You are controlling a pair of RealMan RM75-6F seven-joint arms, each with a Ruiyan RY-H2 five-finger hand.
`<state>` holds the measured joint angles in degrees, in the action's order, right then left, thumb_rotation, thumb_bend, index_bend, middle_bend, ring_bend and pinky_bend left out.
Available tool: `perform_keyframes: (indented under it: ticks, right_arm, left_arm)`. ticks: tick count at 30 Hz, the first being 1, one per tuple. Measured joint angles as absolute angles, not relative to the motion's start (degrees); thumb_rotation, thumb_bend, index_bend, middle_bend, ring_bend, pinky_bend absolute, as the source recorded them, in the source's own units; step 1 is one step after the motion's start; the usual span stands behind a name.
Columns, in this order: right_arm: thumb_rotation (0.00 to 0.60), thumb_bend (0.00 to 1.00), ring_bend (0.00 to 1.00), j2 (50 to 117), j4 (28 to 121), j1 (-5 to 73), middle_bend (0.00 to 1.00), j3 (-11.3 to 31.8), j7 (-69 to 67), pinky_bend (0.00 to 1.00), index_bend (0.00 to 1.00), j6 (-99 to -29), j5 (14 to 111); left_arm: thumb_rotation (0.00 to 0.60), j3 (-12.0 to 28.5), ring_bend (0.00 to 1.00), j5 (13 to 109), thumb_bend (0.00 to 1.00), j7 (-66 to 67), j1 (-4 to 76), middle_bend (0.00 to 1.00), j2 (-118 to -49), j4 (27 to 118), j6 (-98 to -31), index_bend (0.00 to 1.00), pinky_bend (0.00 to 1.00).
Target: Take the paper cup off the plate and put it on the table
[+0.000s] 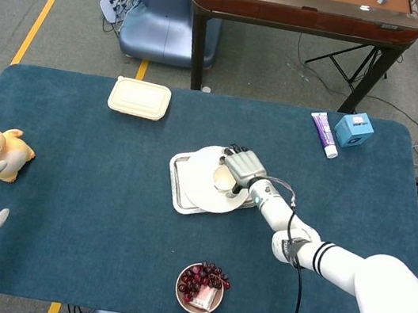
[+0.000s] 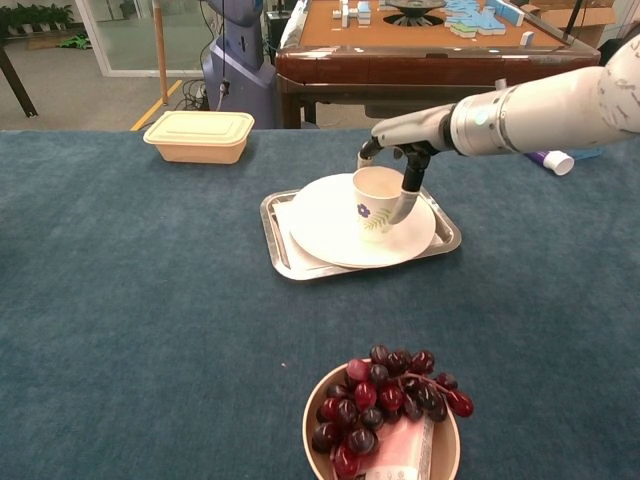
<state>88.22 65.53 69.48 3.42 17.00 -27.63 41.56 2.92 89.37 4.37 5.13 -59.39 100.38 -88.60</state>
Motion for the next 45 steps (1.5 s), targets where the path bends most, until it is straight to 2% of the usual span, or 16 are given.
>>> perform_keyframes:
  ticks: [12,24,36,45]
  right_arm:
    - [0.600,0.19,0.02,88.38,65.73,69.43,0.18,3.05,17.47,0.15,0.45,-29.05,42.09]
    - [0.600,0.19,0.03,85.01,70.74,69.22,0.18,3.00,18.96,0.15,0.45,-31.70,41.58]
    - [0.600,0.19,0.03,75.92,85.75,67.26,0.18,1.52,21.77,0.15,0.45,-37.72,41.01]
    - [0.600,0.19,0.03,67.21,101.37,61.61,0.18,-2.30,25.22,0.15,0.45,-47.40,44.81]
  left_arm:
    - [0.600,2.90,0.00,89.86,0.32,4.23,5.07,0.00,-59.52,100.17,-88.98,0.00,0.00]
    - [0.600,2.78,0.00,89.92,0.32,5.78,5.10,0.00,-59.89,100.37,-88.80,0.00,0.00]
    - [0.600,3.03,0.00,89.07,0.32,9.18,5.65,0.00,-61.24,99.97,-87.83,0.00,0.00]
    - [0.600,2.82,0.00,89.46,0.32,12.15,5.60,0.00,-62.40,100.12,-88.09,0.00,0.00]
